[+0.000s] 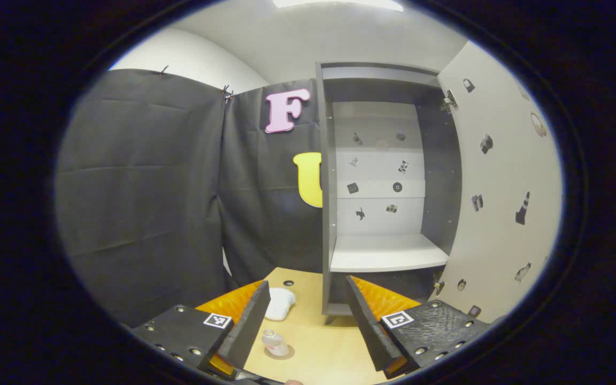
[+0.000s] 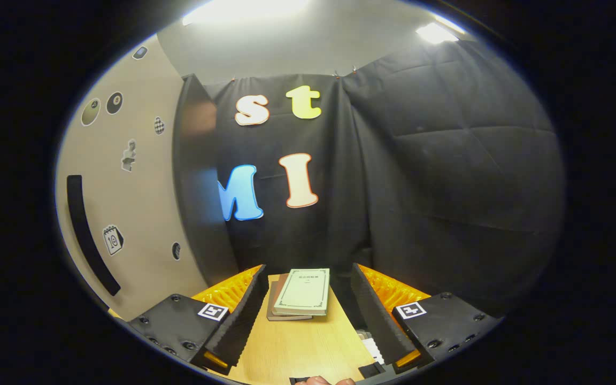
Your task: Open the cabinet door with the right hand, grasp the bottle in the cabinet with the left hand and place it on the coaster, then close the cabinet door with the right hand.
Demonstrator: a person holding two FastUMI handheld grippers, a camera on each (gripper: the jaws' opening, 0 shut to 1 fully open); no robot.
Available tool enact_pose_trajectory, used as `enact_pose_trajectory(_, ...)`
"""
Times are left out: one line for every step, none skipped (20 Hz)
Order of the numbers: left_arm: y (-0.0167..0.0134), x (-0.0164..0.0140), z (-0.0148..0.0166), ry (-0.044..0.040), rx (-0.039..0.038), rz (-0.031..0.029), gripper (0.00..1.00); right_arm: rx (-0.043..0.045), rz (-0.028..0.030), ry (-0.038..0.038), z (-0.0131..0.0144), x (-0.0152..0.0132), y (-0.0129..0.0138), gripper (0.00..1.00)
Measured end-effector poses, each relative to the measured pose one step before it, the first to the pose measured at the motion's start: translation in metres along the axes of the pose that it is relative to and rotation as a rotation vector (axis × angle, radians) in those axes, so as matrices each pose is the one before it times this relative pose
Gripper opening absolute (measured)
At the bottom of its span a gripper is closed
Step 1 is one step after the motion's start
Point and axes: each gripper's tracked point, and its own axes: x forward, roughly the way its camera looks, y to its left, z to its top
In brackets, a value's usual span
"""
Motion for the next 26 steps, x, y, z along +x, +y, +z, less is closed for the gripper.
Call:
enact_pose_trajectory(-0.00224, 0.00134, 0.00396, 0.00063, -0.01521, -0.01098, 0.87, -0.00558, 0.02952, -0.00145, 0.00305, -0.0004, 0.01029, 0.98)
enact_pose_trajectory(-0.00285, 0.00173, 0.00444, 0.00071, -0.02041, -0.01751, 0.84, -0.00279, 0.02495, -0.00086, 0.00272, -0.00052, 0.01179, 0.98)
enact_pose_trajectory(-0.00045, 0.0026, 0.00283, 0.00016, -0.02121, -0.01543, 0.85, -0.00476, 0.01397, 0.00046, 0.002, -0.00131, 0.00863, 0.98)
enact_pose_trajectory(0.00169, 0.00433, 0.00441, -0.00495, -0.01676, -0.01438, 0.86, -0.00235, 0.00851, -0.00016, 0.00233, -0.00242, 0.00875, 0.98)
enact_pose_trajectory(0.00448, 0.00241, 0.00301, -0.0053, -0.00706, -0.00939, 0.85, 0.0022, 0.00075, -0.00282, 0.00274, -0.00309, 0.00818, 0.98)
enact_pose_trajectory(0.00586, 0.00236, 0.00395, -0.00843, 0.0063, -0.00822, 0.84, 0.00278, -0.00287, -0.00618, 0.00461, -0.00397, 0.0092, 0.98)
enact_pose_trajectory(0.00624, 0.00261, 0.00231, -0.00829, 0.01825, -0.00446, 0.84, -0.00412, -0.00768, -0.00579, 0.00339, -0.003, 0.00627, 0.98)
enact_pose_trajectory(0.00725, 0.00319, 0.00139, -0.00129, 0.01487, -0.00348, 0.87, -0.01397, -0.00819, 0.00008, 0.00176, -0.0036, 0.00766, 0.98)
enact_pose_trajectory(0.00428, 0.00336, -0.00237, 0.00499, 0.00453, -0.01262, 0.86, -0.01074, 0.001, 0.00555, 0.00285, -0.00417, 0.00926, 0.98)
enact_pose_trajectory(0.00263, 0.00227, -0.00081, 0.00232, 0.00226, -0.02007, 0.86, 0.00308, 0.01015, 0.00105, 0.00474, -0.00363, 0.01362, 0.98)
enact_pose_trajectory(0.00406, 0.00398, -0.00231, 0.00277, 0.00343, -0.01487, 0.85, 0.01478, 0.00805, -0.00352, 0.0051, -0.00345, 0.01166, 0.98)
enact_pose_trajectory(0.00748, 0.00333, -0.00134, 0.00359, 0.00303, -0.00614, 0.86, 0.01292, 0.0039, -0.00752, 0.00484, -0.0049, 0.00923, 0.98)
enact_pose_trajectory(0.0083, 0.00292, -0.00235, 0.0045, -0.00243, -0.00702, 0.84, 0.0033, -0.00222, -0.00328, 0.00243, -0.0039, 0.00657, 0.93)
enact_pose_trajectory(0.00642, 0.00256, -0.00108, 0.00352, -0.00834, -0.01048, 0.87, -0.00582, -0.0121, -0.00278, 0.0004, -0.00458, 0.00375, 0.92)
enact_pose_trajectory(0.00616, 0.00178, -0.00105, 0.00276, -0.01182, -0.00966, 0.84, -0.0042, -0.01774, 0.00605, -0.00143, -0.00476, 0.00171, 0.92)
enact_pose_trajectory(0.00694, 0.00093, -0.00007, -0.00283, -0.00984, -0.01022, 0.85, 0.00276, -0.00964, 0.00542, -0.00232, -0.00424, 0.00664, 0.92)
enact_pose_trajectory(0.0072, 0.00163, -0.00062, -0.00041, -0.0038, -0.00794, 0.86, 0.0006, -0.02304, -0.00887, 0.00065, -0.0027, -0.00079, 0.98)
enact_pose_trajectory(0.00733, 0.00023, -0.0017, 0.00179, 0.00192, -0.00371, 0.85, 0.00096, -0.01421, -0.00196, 0.00134, -0.00569, 0.00219, 0.96)
enact_pose_trajectory(0.00758, 0.00027, -0.00212, 0.00043, 0.00501, -0.00241, 0.84, -0.00038, -0.00817, -0.00195, 0.00055, -0.00259, 0.00242, 0.96)
enact_pose_trajectory(0.00704, 0.00084, -0.00066, 0.00066, 0.00433, -0.00179, 0.84, -0.00253, -0.00426, -0.00667, 0.00186, -0.00388, 0.00404, 0.92)
enact_pose_trajectory(0.00574, 0.00014, -0.00116, -0.00047, 0.00276, -0.00425, 0.84, -0.00959, -0.00652, -0.00758, 0.00287, -0.00336, 0.00541, 0.97)
enact_pose_trajectory(0.00484, -0.00083, -0.00162, 0.00068, 0.00053, -0.00594, 0.84, -0.02239, -0.01386, -0.00862, 0.00261, -0.00294, 0.00275, 0.95)
enact_pose_trajectory(0.0046, -0.0006, -0.00168, 0.00053, -0.00063, -0.00546, 0.84, -0.01706, -0.0129, -0.00854, 0.00221, -0.00281, 0.00252, 0.87)
enact_pose_trajectory(0.00511, 0.00018, -0.00111, 0.00158, -0.00045, -0.00613, 0.86, -0.0104, -0.01398, -0.00459, -0.00069, -0.00187, 0.00342, 0.95)
enact_pose_trajectory(0.00405, 0.0008, -0.00179, -0.00063, -0.00087, -0.00432, 0.86, 0.00172, -0.00567, -0.00097, -0.00076, -0.00225, 0.00516, 0.95)
enact_pose_trajectory(0.00473, 0.0019, -0.00037, -0.0015, -0.00175, -0.00369, 0.86, 0.01113, 0.00277, 0.00068, -0.00166, -0.00139, 0.00838, 0.88)
